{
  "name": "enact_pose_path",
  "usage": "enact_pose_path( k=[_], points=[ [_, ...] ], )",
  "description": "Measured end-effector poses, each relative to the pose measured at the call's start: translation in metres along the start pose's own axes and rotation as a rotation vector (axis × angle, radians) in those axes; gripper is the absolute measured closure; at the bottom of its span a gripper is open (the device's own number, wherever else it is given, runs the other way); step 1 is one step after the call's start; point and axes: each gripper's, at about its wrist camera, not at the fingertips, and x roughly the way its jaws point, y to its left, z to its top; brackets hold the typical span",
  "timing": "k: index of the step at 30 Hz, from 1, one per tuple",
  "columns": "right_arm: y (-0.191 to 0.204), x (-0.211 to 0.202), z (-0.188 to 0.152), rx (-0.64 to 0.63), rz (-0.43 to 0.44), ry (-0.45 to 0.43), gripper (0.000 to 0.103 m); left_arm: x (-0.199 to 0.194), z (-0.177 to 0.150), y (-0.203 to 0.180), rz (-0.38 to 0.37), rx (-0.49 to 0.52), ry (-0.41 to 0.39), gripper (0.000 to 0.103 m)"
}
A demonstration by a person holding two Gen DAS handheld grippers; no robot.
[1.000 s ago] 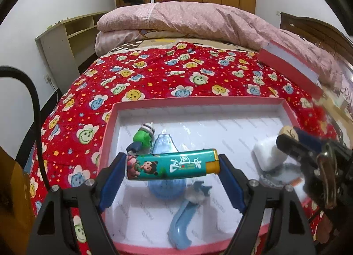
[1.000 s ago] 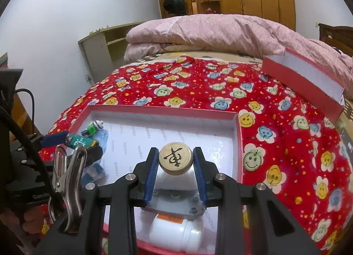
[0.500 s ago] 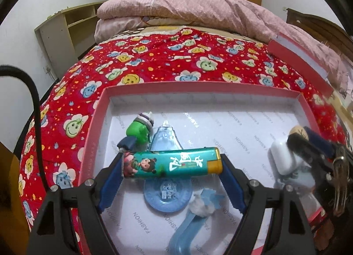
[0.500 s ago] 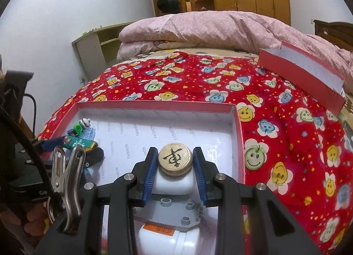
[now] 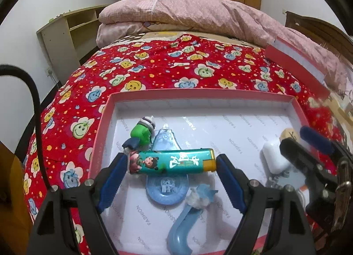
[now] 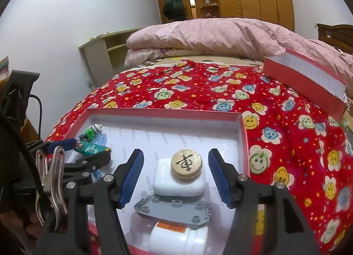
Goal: Organize rigid objects
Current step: 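Carry lighter and chess piece into the tray and open both tools, then withdraw both tools from tray toward white plug and red toy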
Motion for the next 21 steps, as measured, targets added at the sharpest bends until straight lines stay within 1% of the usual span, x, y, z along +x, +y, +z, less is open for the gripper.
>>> enact_pose_path(
  k=[4,13,21],
  points=[
    [0.004,-0.007,0.000,-0.013,0.008,-0.003,0.041,-0.006,-0.003,-0.002,0.006,0.015,-0.002,0.018],
    [0.009,-0.031,0.000,-0.011,0.023,-0.017,0.041,-0.026,-0.011,-0.002,-0.014,0.006,-0.011,0.018],
    [0.015,-0.052,-0.008,-0.010,0.038,-0.013,0.041,-0.047,-0.019,-0.004,-0.021,0.020,-0.025,0.018]
  ],
)
